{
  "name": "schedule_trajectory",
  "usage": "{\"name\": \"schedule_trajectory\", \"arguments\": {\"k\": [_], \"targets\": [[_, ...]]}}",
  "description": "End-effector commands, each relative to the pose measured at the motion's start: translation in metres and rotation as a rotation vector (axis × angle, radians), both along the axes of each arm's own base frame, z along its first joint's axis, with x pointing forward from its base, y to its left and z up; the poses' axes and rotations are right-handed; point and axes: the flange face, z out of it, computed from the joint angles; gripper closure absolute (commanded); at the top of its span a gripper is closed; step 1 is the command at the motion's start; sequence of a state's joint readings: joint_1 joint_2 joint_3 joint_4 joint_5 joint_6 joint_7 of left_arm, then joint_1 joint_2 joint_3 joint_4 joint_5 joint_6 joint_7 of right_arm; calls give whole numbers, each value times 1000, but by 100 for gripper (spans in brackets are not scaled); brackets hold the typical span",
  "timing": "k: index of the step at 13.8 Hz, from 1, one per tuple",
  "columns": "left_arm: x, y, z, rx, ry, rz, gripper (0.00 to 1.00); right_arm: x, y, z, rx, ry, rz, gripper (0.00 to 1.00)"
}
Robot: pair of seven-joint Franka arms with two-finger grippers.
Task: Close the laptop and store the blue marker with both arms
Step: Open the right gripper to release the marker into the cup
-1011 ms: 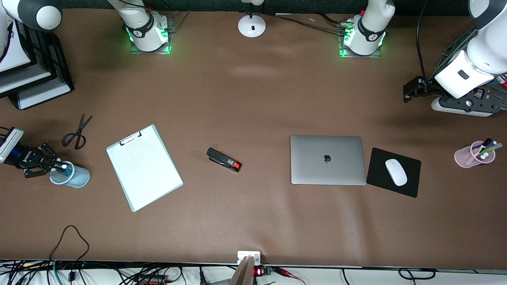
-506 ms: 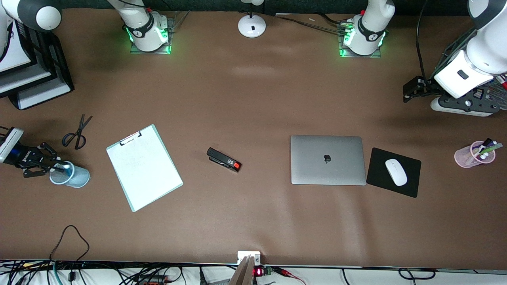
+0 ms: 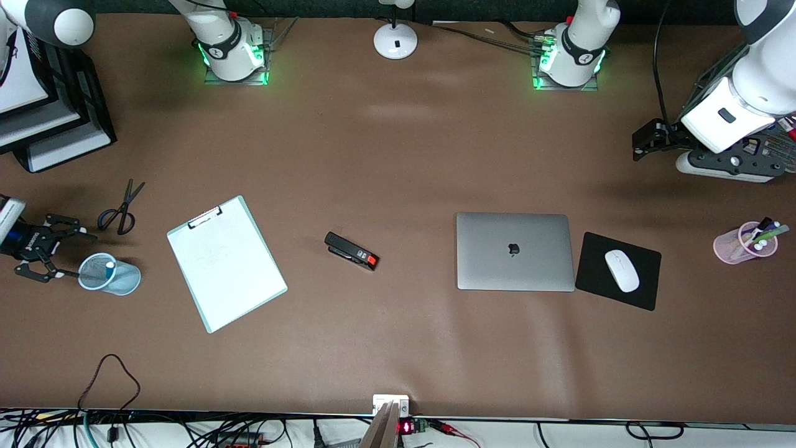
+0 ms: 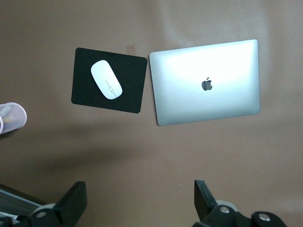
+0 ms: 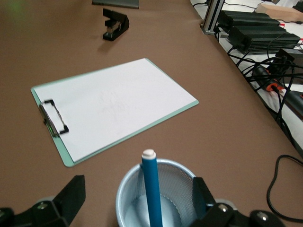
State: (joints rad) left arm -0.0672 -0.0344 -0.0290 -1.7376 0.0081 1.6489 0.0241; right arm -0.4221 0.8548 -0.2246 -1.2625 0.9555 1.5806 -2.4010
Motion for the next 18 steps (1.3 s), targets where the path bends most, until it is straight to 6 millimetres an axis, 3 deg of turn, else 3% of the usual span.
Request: {"name": "schedule_trajectory", "arguments": {"k": [1, 5, 10, 13, 17, 18], "targets": [[-4, -1, 8, -13, 1, -13, 0, 0, 6, 37, -12, 83, -22, 0], [-5, -1, 9, -13, -1, -13, 0, 12, 34, 103, -86, 131, -31, 0], [-4, -1, 8, -13, 1, -13, 0, 42, 95, 184, -147, 239, -67, 0], [-4, -1, 8, -13, 1, -13, 0, 60, 144, 207, -184, 305, -106, 0], [-4, -1, 8, -13, 1, -13, 0, 76, 208, 220, -219, 380, -143, 0], [-4, -1, 8, -13, 1, -13, 0, 74, 226, 244, -255, 376, -169, 0]]}}
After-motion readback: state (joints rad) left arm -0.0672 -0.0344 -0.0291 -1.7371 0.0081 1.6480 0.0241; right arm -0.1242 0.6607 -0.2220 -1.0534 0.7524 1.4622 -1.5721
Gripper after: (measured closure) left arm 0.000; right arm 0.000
